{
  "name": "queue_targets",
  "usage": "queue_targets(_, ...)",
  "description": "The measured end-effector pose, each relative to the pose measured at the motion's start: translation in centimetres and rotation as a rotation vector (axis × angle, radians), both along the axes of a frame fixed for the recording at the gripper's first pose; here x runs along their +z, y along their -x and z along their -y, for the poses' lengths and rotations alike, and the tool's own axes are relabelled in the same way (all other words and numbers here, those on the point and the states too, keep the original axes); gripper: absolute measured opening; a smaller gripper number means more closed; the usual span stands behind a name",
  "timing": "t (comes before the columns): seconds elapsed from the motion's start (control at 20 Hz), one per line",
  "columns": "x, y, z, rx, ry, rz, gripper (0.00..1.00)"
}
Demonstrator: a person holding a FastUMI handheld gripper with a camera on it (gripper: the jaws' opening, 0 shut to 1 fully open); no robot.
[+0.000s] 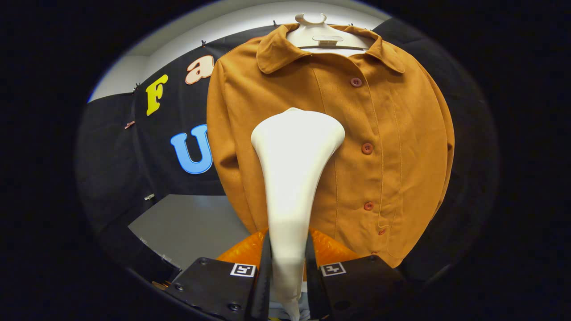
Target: Iron the clothes twice with a garment steamer, once on the left side and once on the right side.
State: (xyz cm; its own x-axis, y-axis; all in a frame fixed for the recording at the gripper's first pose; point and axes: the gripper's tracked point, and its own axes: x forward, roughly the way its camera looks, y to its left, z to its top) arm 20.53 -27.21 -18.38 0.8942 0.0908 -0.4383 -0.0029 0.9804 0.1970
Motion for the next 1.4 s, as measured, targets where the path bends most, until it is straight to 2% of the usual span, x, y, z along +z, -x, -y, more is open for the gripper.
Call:
queue_targets(0.75,-7.1,3.5,0.5,-0.006,-0.025,-0.149,0.38)
queue_targets(0.95,-7.6,5.2,0.7,-0.018,-0.03,-0.173,0.38)
queue_targets(1.1,-5.6,6.8,1.0,-0.027,-0.034,-0.142,0.38)
queue_targets(1.4,2.2,8.0,4.7,-0.078,0.04,0.012,0.38)
